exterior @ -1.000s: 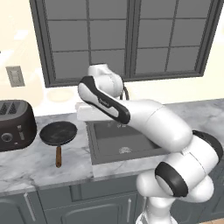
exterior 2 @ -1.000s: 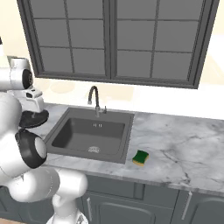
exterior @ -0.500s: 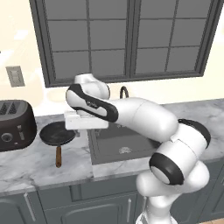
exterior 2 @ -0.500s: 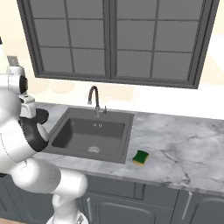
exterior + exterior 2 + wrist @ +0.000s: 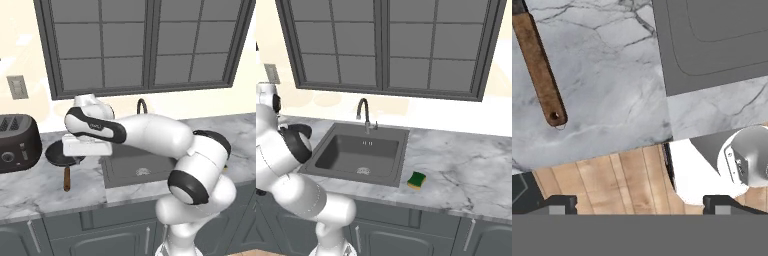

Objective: Pick the pan and sponge and place them into the sink. Then turn on the water.

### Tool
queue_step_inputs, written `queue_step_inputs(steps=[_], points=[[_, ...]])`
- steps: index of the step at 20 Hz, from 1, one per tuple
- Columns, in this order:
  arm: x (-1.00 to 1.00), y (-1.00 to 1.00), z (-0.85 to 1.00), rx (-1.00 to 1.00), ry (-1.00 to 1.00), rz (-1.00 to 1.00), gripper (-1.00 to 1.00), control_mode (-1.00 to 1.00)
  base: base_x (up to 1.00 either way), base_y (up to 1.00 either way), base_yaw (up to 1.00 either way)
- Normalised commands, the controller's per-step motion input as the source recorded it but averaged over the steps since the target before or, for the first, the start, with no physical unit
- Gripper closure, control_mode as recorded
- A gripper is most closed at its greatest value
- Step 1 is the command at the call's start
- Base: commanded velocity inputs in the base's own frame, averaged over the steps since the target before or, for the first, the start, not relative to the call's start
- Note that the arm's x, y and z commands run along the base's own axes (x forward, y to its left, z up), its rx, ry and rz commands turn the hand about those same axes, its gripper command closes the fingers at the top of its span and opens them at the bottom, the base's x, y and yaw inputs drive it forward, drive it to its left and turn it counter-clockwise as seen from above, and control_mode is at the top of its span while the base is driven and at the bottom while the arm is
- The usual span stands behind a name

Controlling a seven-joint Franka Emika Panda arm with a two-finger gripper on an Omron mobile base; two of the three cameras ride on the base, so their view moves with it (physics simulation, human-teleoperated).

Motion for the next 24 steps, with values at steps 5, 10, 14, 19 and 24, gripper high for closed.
queue_step_inputs(steps=[5, 10, 14, 19, 24], points=[[0.03, 0.35, -0.16, 0.0, -0.05, 0.0, -1.0, -1.0, 0.0, 0.0, 0.0], [0.09, 0.34, -0.13, -0.04, -0.07, 0.0, -1.0, -1.0, 0.0, 0.0, 0.0], [0.13, 0.24, -0.15, -0.01, -0.05, 0.0, -1.0, -1.0, 0.0, 0.0, 0.0], [0.19, 0.11, -0.18, 0.0, -0.01, 0.0, -1.0, -1.0, 0.0, 0.0, 0.0], [0.17, 0.04, -0.18, 0.0, 0.0, 0.0, -1.0, -1.0, 0.0, 0.0, 0.0]])
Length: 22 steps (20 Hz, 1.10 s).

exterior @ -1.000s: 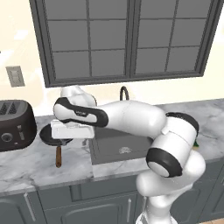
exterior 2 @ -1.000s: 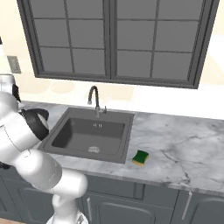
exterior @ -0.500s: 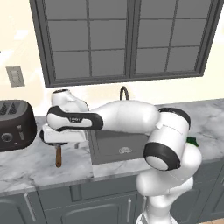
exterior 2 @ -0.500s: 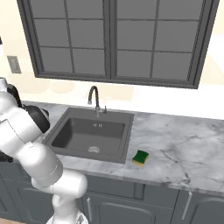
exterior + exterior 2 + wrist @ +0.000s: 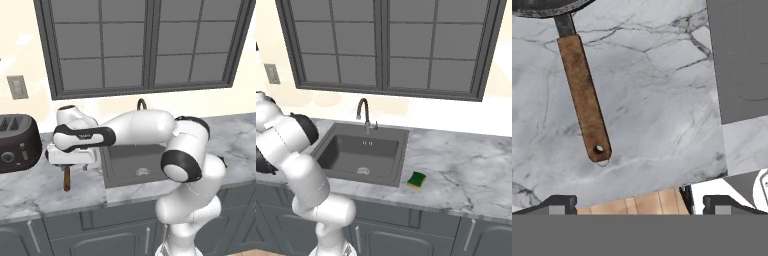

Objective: Pick the pan and sponge and place them into the sink. Then turn on the water.

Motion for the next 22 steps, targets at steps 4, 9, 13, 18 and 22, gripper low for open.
queue_step_inputs(steps=[4, 9, 13, 18, 22], points=[[0.16, 0.05, -0.2, 0.0, -0.02, 0.0, -1.0, -1.0, 0.0, 0.0, 0.0], [0.17, 0.11, -0.19, -0.01, -0.04, 0.0, -1.0, -1.0, 0.0, 0.0, 0.0], [0.12, 0.08, -0.2, 0.0, -0.04, 0.01, -1.0, -1.0, 0.0, 0.0, 0.0], [0.13, 0.08, -0.18, 0.0, -0.02, 0.02, -1.0, -1.0, 0.0, 0.0, 0.0], [0.14, 0.07, -0.19, 0.0, 0.0, 0.04, -1.0, -1.0, 0.0, 0.0, 0.0]])
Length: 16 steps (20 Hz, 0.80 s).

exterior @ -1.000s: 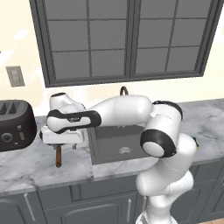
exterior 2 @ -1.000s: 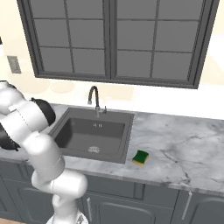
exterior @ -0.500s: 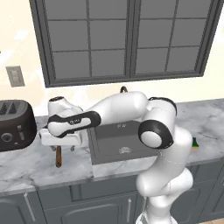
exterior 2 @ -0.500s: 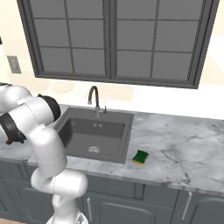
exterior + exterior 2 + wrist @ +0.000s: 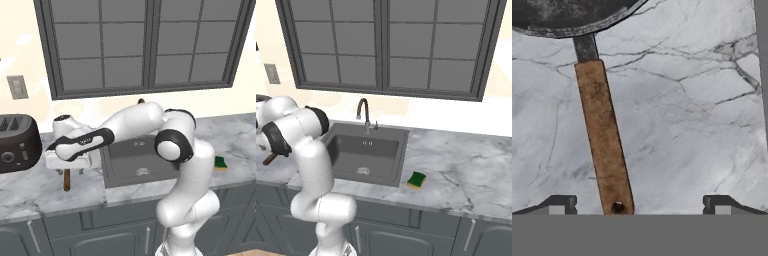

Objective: Pick the pan and sponge and place them into the sink. Then turn on the water.

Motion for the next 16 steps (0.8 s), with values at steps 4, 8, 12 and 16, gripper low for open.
queue_step_inputs(steps=[4, 8, 12, 16], points=[[0.15, 0.05, -0.2, 0.0, 0.0, 0.04, -1.0, -1.0, 0.0, 0.0, 0.0], [0.13, 0.07, -0.18, 0.01, 0.0, 0.03, -1.0, -1.0, 0.0, 0.0, 0.0], [0.16, 0.13, -0.17, 0.01, 0.0, 0.02, -1.0, -1.0, 0.0, 0.0, 0.0], [0.14, 0.17, -0.17, 0.0, 0.0, 0.01, -1.0, -1.0, 0.0, 0.0, 0.0]])
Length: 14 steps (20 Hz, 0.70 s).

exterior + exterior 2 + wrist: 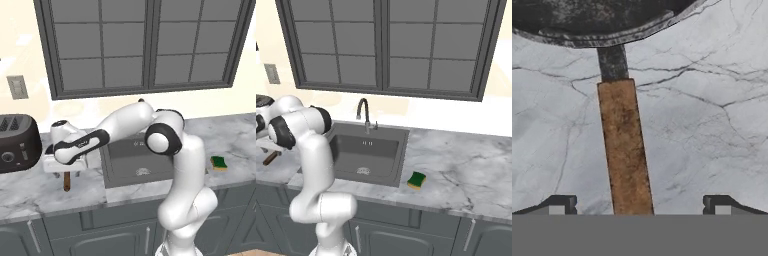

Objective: Pick the pan and sponge and place them into the sink. Then turn on the water.

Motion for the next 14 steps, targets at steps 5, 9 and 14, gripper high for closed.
queue_step_inputs(steps=[5, 9, 14], points=[[0.13, 0.11, -0.16, 0.0, 0.0, 0.01, -1.0, -1.0, 0.0, 0.0, 0.0], [0.09, 0.08, -0.18, 0.0, 0.0, 0.01, -1.0, -1.0, 0.0, 0.0, 0.0], [0.03, 0.03, -0.21, 0.0, 0.0, 0.01, -1.0, -1.0, 0.0, 0.0, 0.0]])
